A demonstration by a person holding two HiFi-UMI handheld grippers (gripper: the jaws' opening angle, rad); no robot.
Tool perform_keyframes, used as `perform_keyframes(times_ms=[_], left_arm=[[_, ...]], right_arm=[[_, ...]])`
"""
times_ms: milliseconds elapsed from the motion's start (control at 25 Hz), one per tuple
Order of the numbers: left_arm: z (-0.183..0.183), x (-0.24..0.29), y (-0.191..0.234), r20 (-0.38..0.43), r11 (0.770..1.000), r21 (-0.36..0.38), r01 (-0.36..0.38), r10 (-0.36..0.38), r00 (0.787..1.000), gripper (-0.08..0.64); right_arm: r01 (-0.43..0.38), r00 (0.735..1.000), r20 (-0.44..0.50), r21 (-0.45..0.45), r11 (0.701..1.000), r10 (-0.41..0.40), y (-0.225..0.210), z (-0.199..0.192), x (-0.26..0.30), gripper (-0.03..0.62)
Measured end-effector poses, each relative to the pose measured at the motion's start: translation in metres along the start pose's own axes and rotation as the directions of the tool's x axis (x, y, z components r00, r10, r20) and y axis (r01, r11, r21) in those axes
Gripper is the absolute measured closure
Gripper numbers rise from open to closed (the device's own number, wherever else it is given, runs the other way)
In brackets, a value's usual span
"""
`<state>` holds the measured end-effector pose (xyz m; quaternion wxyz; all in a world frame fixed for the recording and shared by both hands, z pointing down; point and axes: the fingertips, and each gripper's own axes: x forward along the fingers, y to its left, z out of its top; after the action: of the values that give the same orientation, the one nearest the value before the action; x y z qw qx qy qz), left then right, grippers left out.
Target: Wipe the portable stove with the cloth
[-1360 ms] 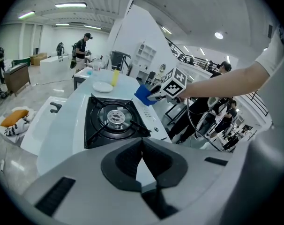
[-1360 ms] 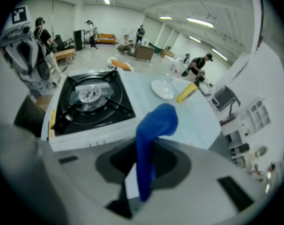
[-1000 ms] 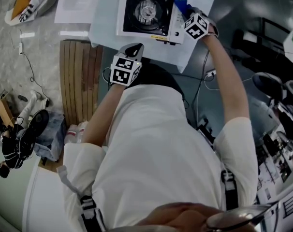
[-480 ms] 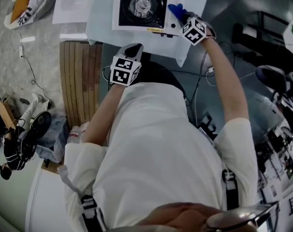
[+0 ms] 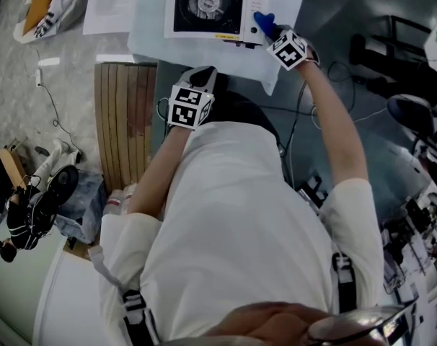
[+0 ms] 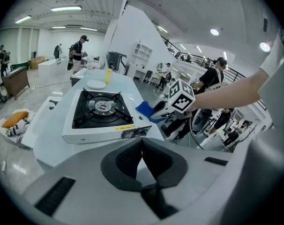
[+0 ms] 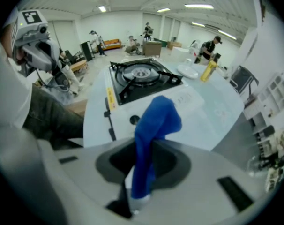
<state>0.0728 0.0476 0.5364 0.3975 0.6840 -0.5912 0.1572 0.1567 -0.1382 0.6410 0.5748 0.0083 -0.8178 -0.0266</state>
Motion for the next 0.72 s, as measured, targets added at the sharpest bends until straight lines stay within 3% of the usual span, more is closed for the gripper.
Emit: perform_keyframes(times_ms=[160,280,520,720], left_arm=[[-0.005,-0.001,-0.01,-0.004,1.0,0.007,-0.003,0.003,1.0,0.528],[-0.008,-0.001,-0.016,-0.013,1.0,0.014,-0.001,0.001,1.0,0.528],[-0.002,-0.004,-0.019,-0.019,0.999,0.04,0.011,-0.011,1.0,0.528],[-0.007,-0.007,-0.02,-0.039,0.998,0.057,0.032,-0.03,0.999,0.528]], right_arm=[[0.03,0.999,0.031,0.104,0.994,-0.034,0.001,-0.013,-0.007,0.502],[0.06,0.992,0.097,0.231,0.971,-0.084,-0.001,-0.014,-0.023,0.502],[0.079,0.965,0.176,0.509,0.857,-0.194,0.002,-0.037,-0.043,0.502],[0.078,0.964,0.159,0.6,0.796,-0.214,0.029,-0.057,-0.035,0.502]])
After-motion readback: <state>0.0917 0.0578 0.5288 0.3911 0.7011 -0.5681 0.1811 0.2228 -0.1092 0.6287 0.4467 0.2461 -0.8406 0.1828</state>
